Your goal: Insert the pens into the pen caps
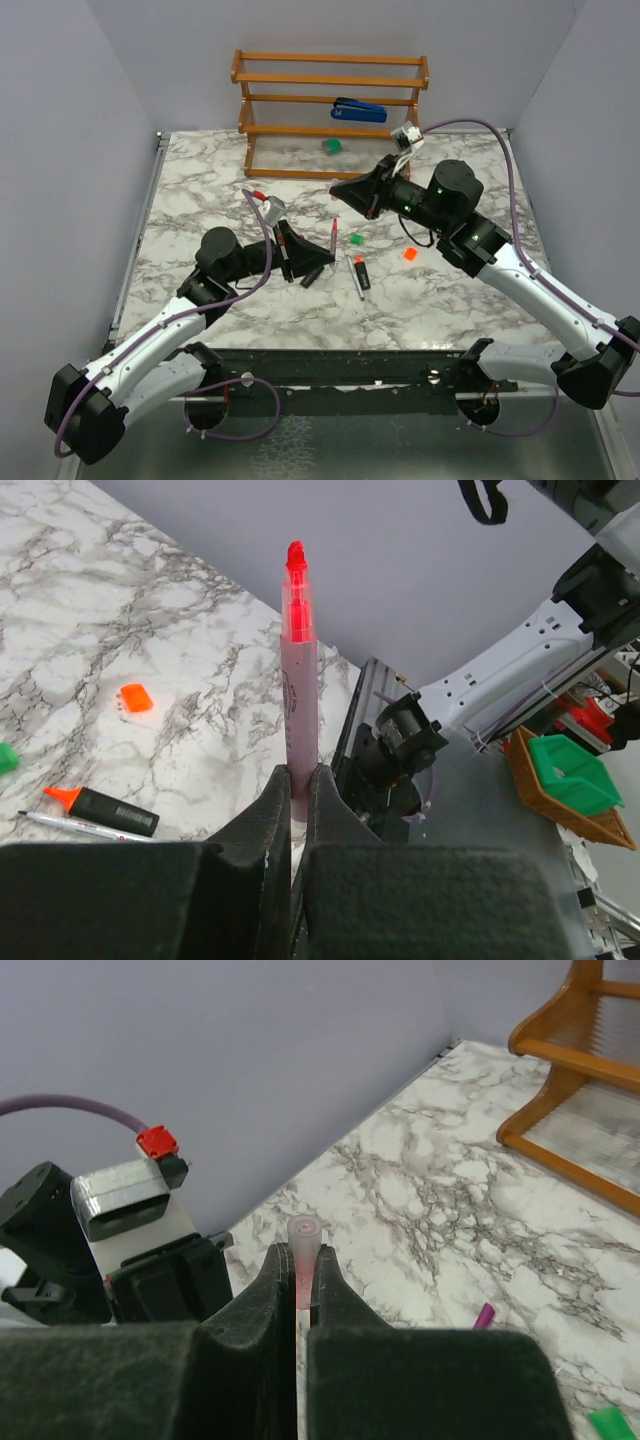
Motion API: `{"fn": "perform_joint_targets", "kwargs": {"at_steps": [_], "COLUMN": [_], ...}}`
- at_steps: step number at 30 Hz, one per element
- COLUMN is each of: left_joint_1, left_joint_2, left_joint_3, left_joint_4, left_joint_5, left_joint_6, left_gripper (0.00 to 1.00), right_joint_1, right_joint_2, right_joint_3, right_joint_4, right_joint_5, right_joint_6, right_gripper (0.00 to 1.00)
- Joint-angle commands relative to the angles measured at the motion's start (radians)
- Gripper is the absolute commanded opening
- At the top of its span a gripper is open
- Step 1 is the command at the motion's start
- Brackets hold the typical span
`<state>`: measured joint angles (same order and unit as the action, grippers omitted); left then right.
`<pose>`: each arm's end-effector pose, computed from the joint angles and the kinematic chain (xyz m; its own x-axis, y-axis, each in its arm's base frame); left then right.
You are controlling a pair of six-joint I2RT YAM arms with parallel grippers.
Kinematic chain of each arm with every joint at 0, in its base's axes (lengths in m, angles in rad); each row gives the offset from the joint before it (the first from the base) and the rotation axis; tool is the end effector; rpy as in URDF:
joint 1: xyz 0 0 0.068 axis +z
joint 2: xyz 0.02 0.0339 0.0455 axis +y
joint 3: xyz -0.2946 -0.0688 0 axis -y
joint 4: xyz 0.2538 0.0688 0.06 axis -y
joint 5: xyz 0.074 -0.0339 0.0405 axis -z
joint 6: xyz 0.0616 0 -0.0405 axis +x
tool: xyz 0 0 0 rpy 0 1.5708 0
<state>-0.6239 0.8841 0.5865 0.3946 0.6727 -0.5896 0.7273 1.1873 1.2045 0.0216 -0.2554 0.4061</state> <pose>0.1521 -0.1568 0.3361 -0.4686 -0.1985 -0.8608 0.8418 0.1950 -0.5033 0.2108 0.2084 0.4562 -0.3020 0.2429 -0.9218 -0.7756 0.4996 0.3857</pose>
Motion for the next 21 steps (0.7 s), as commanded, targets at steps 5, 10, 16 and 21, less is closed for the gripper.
{"fn": "perform_joint_targets", "kwargs": {"at_steps": [5, 10, 16, 21], "left_joint_1": [-0.002, -0.002, -0.002, -0.002], "left_joint_2": [-0.028, -0.016, -0.005, -0.007], "left_joint_3": [0.012, 0.013, 0.018, 0.018], "left_joint_4": [0.049, 0.049, 0.049, 0.049], "left_joint_5": [-0.031, -0.040, -0.042, -0.041], "left_joint_6": [-0.051, -0.056, -0.061, -0.064], "left_gripper": [0.00, 0.00, 0.00, 0.00], "right_joint_1": [0.000, 0.000, 0.000, 0.000], "right_joint_2": [-0.063, -0.092, -0.091, -0.071], "right_joint_3": [-0.039, -0.039, -0.044, -0.049], "right_joint_4": [-0.012, -0.042, -0.067, -0.053], "right_joint_5": [-0.124, -0.142, -0.179, -0.202], "right_joint_6": [0.004, 0.007, 0.007, 0.006], "right_gripper": [0.01, 0.00, 0.00, 0.01]}}
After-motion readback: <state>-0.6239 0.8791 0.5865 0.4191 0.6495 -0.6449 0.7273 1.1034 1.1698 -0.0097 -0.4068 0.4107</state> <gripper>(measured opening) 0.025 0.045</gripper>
